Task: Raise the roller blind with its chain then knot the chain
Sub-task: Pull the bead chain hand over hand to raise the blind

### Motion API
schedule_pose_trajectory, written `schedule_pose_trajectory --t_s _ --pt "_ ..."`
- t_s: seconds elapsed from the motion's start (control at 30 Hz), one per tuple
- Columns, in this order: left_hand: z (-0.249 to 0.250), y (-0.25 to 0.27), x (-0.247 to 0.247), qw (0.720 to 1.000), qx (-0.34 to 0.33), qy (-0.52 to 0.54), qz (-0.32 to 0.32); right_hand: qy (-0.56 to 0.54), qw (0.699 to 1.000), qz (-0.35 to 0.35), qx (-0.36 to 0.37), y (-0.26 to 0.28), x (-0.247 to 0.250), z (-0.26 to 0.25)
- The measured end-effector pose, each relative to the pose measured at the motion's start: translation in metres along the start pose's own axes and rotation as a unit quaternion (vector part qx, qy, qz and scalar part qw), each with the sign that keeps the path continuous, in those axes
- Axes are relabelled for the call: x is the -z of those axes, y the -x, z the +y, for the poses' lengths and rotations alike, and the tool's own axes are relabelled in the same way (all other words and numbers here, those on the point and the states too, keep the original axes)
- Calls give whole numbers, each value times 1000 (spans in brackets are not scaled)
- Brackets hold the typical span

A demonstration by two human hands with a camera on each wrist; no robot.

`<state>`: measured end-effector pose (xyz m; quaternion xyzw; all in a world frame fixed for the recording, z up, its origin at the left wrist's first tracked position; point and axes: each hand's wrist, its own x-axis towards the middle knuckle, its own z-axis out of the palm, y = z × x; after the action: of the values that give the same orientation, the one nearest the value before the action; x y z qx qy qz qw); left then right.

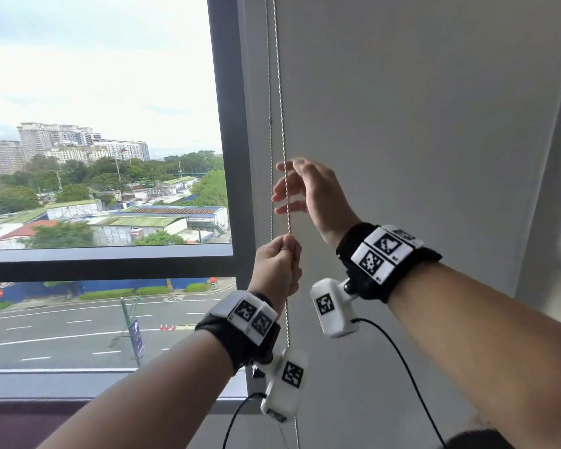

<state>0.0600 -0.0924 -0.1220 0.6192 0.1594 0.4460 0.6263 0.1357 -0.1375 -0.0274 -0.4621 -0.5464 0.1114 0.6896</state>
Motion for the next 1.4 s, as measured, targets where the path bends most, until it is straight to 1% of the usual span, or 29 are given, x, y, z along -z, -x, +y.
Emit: schedule_pose_trajectory --t_s 0.1,0.2,0.27,0.33,0.43,0.53,0.67,0.77,0.83,0.93,1.03,1.13,1.23,1.33,1.4 --pt "-21 10 8 999 31 -43 7 -53 998 9 -14 -14 -12 -11" --pt "-33 12 13 997 39 -60 -8 -64 997 27 -30 -15 -23 -5" --pt "-31 9 14 997 47 -50 -20 -72 996 41 -30 -12 -28 -4" --pt "-28 5 20 998 59 -15 -33 -76 995 46 -33 -10 -30 -4" --pt "-18 -5 29 998 30 26 -54 -80 995 47 -28 -7 -32 -1" --pt "1 -16 32 999 2 22 -42 -83 995 46 -26 2 -32 12" --pt "23 -28 27 996 -40 53 -59 -83 995 59 -20 15 -26 37" --pt "40 -33 22 995 -65 53 -62 -55 996 70 -21 24 -26 53" --pt "52 -41 16 994 -72 59 -60 -62 996 59 -32 31 -27 58" --pt "68 -50 7 991 -83 66 -77 -80 994 38 -61 46 -28 65" --pt "82 -52 -5 992 -75 78 -61 -69 995 39 -67 62 -29 76" --pt "81 -49 -12 993 -74 80 -33 -40 997 36 -55 73 -29 88" --pt "75 -50 -13 995 -80 67 -12 -34 998 16 -46 76 -30 94" --pt "76 -49 -13 995 -75 58 -4 20 999 -17 -39 78 -25 99" --pt "76 -48 -12 996 -76 51 0 29 998 -20 -47 75 -19 100"
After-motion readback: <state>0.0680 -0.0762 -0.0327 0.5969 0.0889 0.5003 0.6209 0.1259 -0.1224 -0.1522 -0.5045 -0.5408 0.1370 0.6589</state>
